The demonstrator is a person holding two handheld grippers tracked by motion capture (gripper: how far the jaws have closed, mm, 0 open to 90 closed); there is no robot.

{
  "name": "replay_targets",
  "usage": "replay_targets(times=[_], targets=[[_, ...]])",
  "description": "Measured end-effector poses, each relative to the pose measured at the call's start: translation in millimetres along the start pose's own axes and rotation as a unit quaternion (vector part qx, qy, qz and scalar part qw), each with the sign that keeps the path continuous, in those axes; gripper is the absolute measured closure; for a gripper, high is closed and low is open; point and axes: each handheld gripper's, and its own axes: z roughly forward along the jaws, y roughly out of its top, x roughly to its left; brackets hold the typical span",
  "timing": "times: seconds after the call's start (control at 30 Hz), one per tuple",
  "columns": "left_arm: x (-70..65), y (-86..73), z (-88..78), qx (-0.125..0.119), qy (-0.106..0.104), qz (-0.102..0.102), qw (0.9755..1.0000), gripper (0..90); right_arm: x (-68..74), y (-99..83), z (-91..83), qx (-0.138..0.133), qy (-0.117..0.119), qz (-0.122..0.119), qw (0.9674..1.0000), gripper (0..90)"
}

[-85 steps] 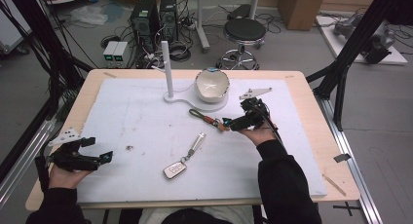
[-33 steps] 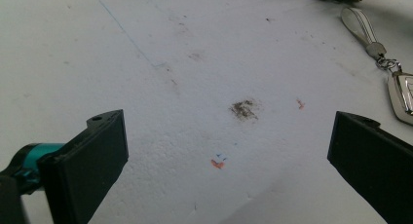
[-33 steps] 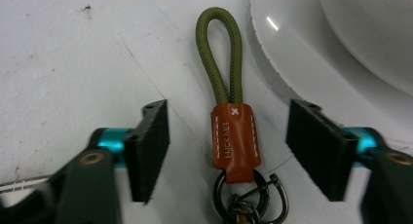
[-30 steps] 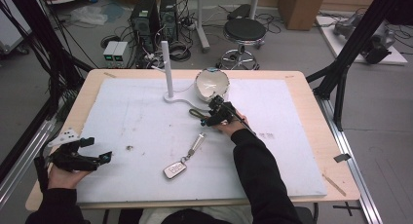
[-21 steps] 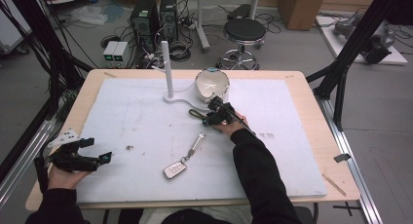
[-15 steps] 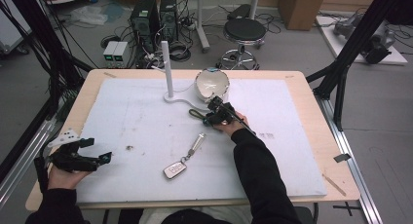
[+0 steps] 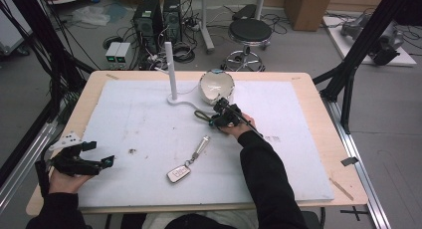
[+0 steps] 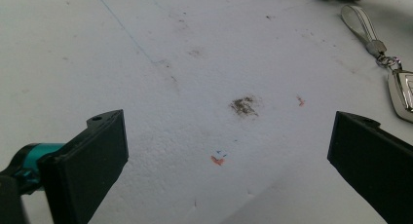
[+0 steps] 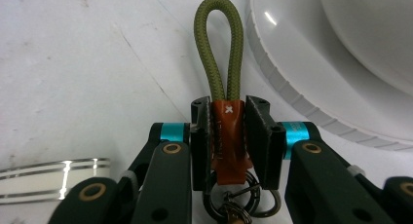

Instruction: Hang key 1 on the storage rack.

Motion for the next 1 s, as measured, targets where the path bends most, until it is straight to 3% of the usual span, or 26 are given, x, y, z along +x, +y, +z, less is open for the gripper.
replay_targets(times=[0.37,0.53,0.77,1.0], targets=[[-0.5,-0.4,-1.1,-0.004,-0.002,-0.003,1.0,1.7,1.2,8.5,-33.7,-0.014,0.001,-0.011,0.9998,72.9],[0.5,-0.8,-0.3,-0.002,-0.003,-0.006,1.0,1.7,0.6,9.0,-49.7,-0.037,0.013,0.0,0.9992,72.9],[0.5,-0.6,0.0,-0.002,-0.003,-0.005,1.0,1.7,4.8,13.7,-63.7,-0.056,0.021,-0.004,0.9982,72.9],[0.9,-0.6,-0.5,-0.004,-0.004,-0.006,1.0,1.7,8.6,37.6,-84.1,-0.082,0.023,-0.016,0.9962,72.9]])
